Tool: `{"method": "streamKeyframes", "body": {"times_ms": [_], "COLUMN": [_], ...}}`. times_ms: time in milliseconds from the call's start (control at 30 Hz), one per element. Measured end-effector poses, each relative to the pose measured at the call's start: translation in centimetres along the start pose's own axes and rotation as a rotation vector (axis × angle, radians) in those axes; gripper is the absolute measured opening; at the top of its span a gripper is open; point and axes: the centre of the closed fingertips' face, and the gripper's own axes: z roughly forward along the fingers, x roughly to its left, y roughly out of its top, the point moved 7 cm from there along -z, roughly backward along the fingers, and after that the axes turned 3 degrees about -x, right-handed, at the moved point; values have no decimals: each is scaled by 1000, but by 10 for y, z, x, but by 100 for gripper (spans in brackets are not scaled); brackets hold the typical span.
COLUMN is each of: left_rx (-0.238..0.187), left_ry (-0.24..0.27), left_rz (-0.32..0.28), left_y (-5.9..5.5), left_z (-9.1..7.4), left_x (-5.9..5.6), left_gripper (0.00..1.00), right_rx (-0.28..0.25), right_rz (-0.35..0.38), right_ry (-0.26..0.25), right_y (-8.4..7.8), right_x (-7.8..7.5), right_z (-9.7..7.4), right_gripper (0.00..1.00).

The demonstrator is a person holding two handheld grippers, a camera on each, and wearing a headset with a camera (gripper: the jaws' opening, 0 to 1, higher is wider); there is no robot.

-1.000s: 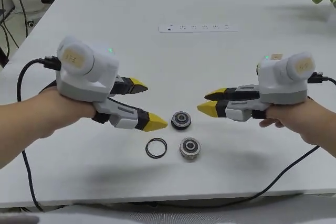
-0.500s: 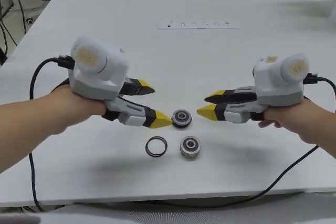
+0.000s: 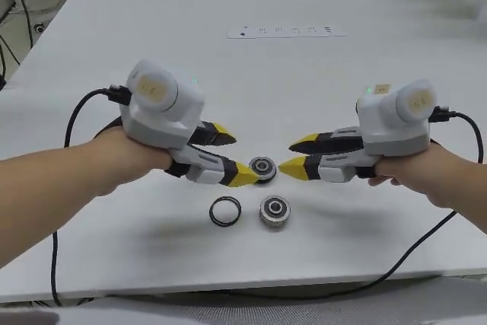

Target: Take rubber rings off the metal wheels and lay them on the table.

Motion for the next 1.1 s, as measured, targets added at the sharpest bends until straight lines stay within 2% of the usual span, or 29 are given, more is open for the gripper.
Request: {"method": "streamKeyframes", "body": {"times_ms": [167,367,600,800,933,1100], "left_rx": [0,14,29,40,37,56], "left_ry": [-3,-11,-19,-27,-17,-11], "left_rz": [-25,-20,1,14,10,41], "left_y": [-1,-2,-2,-2,-2,-4], "left_z": [7,15,22,29,32,34], "left_x": [2,-1,-3,-1,-1,0], "left_gripper": [38,34,30,23,19,14], "right_rx": [2,2,2,6,8,11], "right_rz": [1,1,3,1,2,-5], "right_ry": [3,2,4,7,6,6], "right_y": [-2,-3,-4,-5,-6,-6], "right_x": [0,-1,-2,-1,-2,-1], "right_z": [0,-1,0,1,1,1], "right_gripper": [27,27,27,27,27,26]}}
